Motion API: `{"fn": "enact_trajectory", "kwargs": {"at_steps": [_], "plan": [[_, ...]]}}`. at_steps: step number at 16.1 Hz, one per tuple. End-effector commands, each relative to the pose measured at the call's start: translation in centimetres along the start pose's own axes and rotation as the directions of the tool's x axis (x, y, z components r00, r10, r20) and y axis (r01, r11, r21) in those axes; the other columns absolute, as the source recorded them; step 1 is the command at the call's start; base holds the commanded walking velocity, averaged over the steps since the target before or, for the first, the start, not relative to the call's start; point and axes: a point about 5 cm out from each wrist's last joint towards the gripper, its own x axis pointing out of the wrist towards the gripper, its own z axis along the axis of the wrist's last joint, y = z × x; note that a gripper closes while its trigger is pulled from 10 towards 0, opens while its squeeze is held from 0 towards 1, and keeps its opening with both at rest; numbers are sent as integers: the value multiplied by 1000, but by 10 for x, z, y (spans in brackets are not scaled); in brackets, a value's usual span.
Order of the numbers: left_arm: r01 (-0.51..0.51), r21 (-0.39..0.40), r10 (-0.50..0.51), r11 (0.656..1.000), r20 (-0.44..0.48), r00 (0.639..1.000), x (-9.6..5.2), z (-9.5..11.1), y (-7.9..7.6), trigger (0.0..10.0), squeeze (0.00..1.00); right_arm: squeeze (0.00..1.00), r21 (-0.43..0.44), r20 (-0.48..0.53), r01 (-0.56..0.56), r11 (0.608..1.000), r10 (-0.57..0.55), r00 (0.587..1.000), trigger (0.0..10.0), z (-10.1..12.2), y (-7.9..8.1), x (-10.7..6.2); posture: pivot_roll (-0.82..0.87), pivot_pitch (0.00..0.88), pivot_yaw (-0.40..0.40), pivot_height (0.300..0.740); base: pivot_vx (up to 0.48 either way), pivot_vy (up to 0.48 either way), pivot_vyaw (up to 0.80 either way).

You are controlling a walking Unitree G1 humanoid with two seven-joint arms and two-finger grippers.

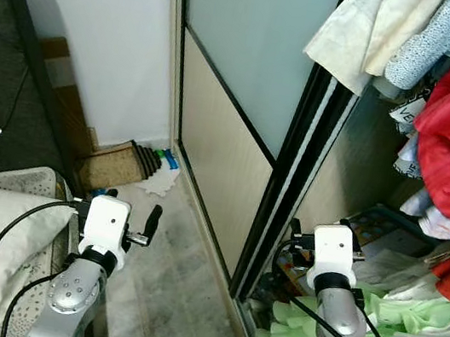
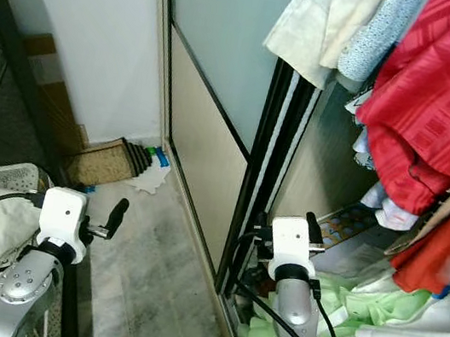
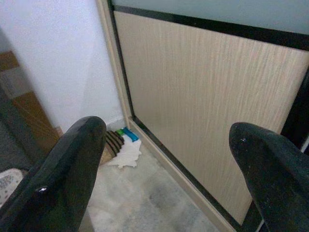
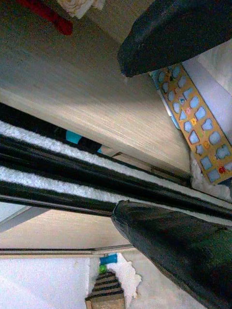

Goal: Clean up the room

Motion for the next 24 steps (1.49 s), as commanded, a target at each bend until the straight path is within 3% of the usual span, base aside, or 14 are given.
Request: {"fn": "enact_trajectory", "kwargs": {"at_steps": [1, 3, 6, 8, 10, 11, 12, 16, 18, 22, 24], "plan": [[-5, 29, 6, 1000, -21, 1000, -4, -8, 1, 10000, 0, 0, -2, -11, 8, 1000, -8, 1000, 10000, -6, 1, -4, -67, 0, 23, 740, 0, 0, 0], [-81, 98, 81, 992, 2, 997, -9, -3, 21, 10000, 0, 0, -48, 11, 31, 998, -30, 999, 10000, -8, -10, -9, -51, 0, 42, 740, 0, 0, 0], [-154, 78, 155, 985, -10, 988, -12, -6, 43, 10000, 0, 0, -50, -6, 69, 996, -69, 998, 10000, -12, -22, -3, -25, 0, 13, 740, 0, 0, 0], [-91, 70, 92, 993, -9, 996, -4, -2, 35, 10000, 0, 0, -56, 23, 20, 998, -19, 1000, 10000, -2, -14, 9, -12, 0, 3, 740, 0, 0, 0], [47, 112, -45, 993, -19, 999, 8, 0, 19, 10000, 0, 0, -27, 71, -12, 1000, 14, 997, 10000, 10, -3, 25, -21, 0, 43, 740, 0, 0, 0], [55, 121, -54, 991, -16, 998, 9, 0, 19, 10000, 0, 0, -38, 78, -9, 999, 12, 997, 10000, 11, -2, 26, -24, 0, 45, 740, 0, 0, 0], [10, 100, -10, 995, 3, 1000, 8, 2, 24, 10000, 0, 0, 14, 64, 69, 998, -69, 996, 10000, 12, -10, 27, -25, 0, 42, 740, 0, 0, 0], [-153, 42, 154, 987, -13, 988, -6, -12, 27, 10000, 0, 0, 17, 80, 24, 1000, -25, 996, 10000, 12, -13, 16, -10, 0, -13, 740, 0, 0, 0], [-144, 46, 146, 988, -22, 989, -17, -18, 17, 10000, 0, 0, -25, 76, -12, 1000, 14, 997, 10000, 9, -13, 14, -5, 0, -25, 740, 0, 0, 0], [-116, 38, 116, 992, -2, 993, -10, -11, 12, 10000, 0, 0, -32, 55, -4, 999, 6, 998, 10000, 6, -12, 19, 4, 0, -19, 740, 0, 0, 600], [-142, 42, 142, 989, 1, 990, -10, -11, 17, 10000, 0, 0, -20, 49, -13, 1000, 14, 999, 10000, 5, -8, 18, 6, 0, -18, 740, 0, 0, 800]]}}
